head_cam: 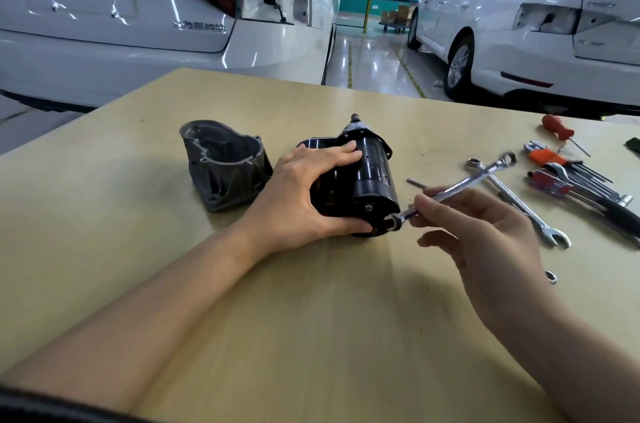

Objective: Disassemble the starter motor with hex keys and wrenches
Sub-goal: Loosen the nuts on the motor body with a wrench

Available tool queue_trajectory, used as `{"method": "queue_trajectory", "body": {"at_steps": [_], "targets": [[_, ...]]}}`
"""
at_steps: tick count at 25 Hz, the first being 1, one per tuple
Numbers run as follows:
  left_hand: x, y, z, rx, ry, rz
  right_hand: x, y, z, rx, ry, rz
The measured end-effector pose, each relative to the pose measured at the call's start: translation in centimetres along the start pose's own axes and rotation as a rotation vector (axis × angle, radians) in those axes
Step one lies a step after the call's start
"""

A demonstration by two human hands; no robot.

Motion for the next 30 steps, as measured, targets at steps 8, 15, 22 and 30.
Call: {"method": "queue_trajectory", "body": {"at_steps": [8,15,22,30], "targets": [[0.1,0.0,0.1,0.003,0.008,-0.006,-0.7,0.0,0.8,-0.131,-0.245,0.029],[0.0,0.0,0.0,0.009,0.021,0.013,-0.9,-0.1,1.4,-0.150,-0.263,0.017],[-0.1,-0.1,0.0,0.023,0.039,0.062,-0.8,-0.3,1.6,-0.139,-0.260,0.010],[-0.1,-0.2,0.1,0.040,0.056,0.028,-0.8,-0.7,0.8,-0.043,-0.181,-0.077]]}}
Point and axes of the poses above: each hand's wrist, its own y-axis away from the middle knuckle, its own x-axis out of the back of the hand, z = x × y, the point moved 3 cm from there along -y, towards the middle knuckle, and after that the axes turned 2 degrees about -z, right-handed, at the moved point
